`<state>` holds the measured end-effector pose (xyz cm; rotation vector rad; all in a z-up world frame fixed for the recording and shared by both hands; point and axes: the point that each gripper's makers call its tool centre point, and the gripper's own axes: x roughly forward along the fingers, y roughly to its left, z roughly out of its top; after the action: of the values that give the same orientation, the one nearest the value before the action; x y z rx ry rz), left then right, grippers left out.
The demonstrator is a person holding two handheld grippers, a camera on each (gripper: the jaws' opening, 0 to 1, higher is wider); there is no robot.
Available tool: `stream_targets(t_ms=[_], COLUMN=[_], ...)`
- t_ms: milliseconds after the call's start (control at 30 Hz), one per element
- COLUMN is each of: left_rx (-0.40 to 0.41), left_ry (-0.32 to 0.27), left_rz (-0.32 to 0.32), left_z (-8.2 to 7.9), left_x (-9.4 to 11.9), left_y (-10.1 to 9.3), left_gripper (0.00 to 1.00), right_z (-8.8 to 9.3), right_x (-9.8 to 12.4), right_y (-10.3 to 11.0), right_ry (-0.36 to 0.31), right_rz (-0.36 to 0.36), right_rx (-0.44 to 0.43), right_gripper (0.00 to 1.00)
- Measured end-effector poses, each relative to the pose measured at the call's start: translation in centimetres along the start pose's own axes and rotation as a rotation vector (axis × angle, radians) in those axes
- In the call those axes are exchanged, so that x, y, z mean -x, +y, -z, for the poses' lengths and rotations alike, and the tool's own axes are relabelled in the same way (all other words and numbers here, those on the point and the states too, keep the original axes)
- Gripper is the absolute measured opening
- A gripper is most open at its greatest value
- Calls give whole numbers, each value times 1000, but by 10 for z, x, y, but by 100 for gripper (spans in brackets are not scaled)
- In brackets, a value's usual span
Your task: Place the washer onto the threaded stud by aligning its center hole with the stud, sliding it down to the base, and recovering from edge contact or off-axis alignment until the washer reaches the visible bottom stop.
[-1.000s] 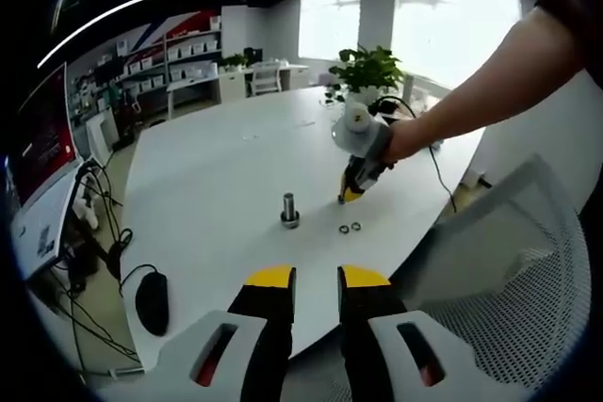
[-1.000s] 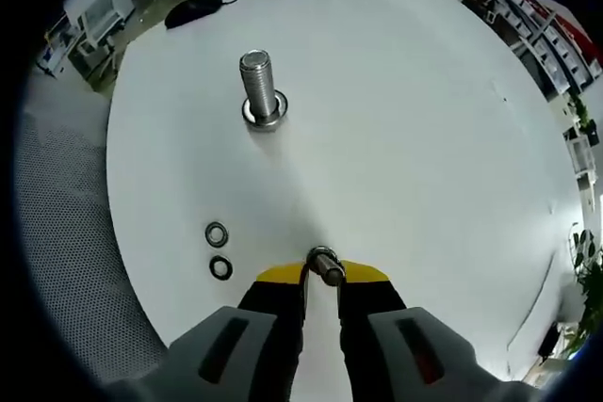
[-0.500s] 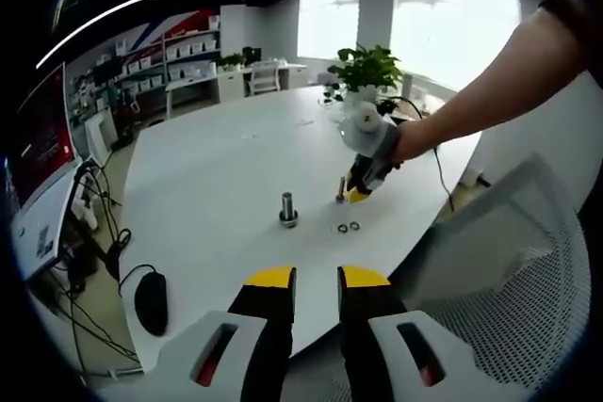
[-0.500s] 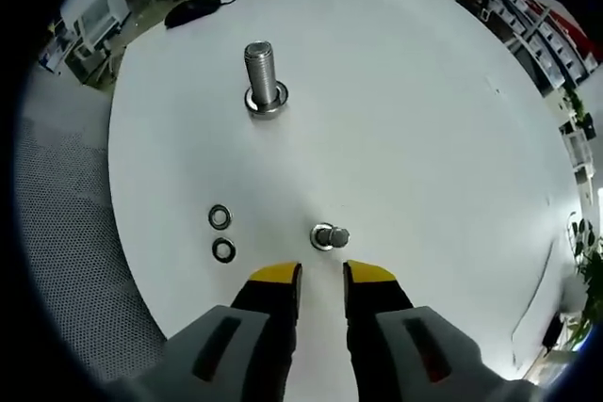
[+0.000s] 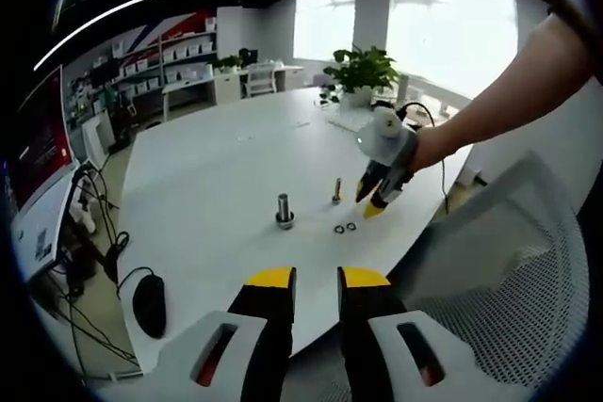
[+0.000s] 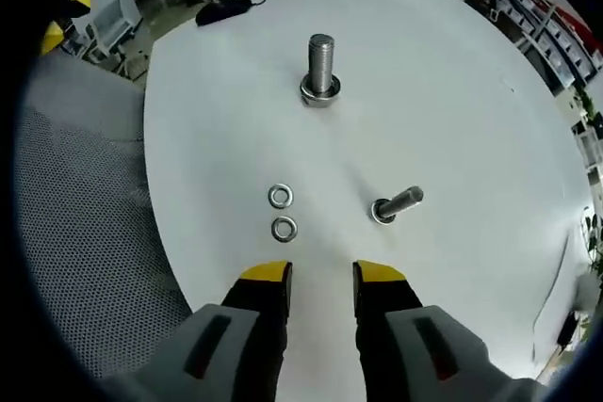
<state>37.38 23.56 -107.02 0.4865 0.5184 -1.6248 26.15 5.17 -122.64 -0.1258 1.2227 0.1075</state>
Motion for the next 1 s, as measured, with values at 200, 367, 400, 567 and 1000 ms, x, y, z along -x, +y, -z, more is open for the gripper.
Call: stream_targets(t_ms=[200, 367, 400, 567, 1000], left_rx=[-5, -9, -8, -6, -2], left_ry=[-4, -5, -6, -2, 3], left_rz=[7, 1, -1, 4, 0], left_z=[-1, -4, -2, -3, -1], left_x=[1, 2, 1, 2, 1], left_y=[-2, -3, -1, -3, -1], left_gripper=[15, 15, 15, 16, 16], right_z=[-11, -13, -12, -11, -21], right_x=[-10, -19, -20, -25, -17], right_y=[14, 13, 12, 10, 18], right_ry=[9, 35, 40, 29, 52], right_rz=[-11, -15, -17, -43, -70], right_rx=[40, 64, 60, 26, 136], right_gripper=[28, 28, 27, 25, 19])
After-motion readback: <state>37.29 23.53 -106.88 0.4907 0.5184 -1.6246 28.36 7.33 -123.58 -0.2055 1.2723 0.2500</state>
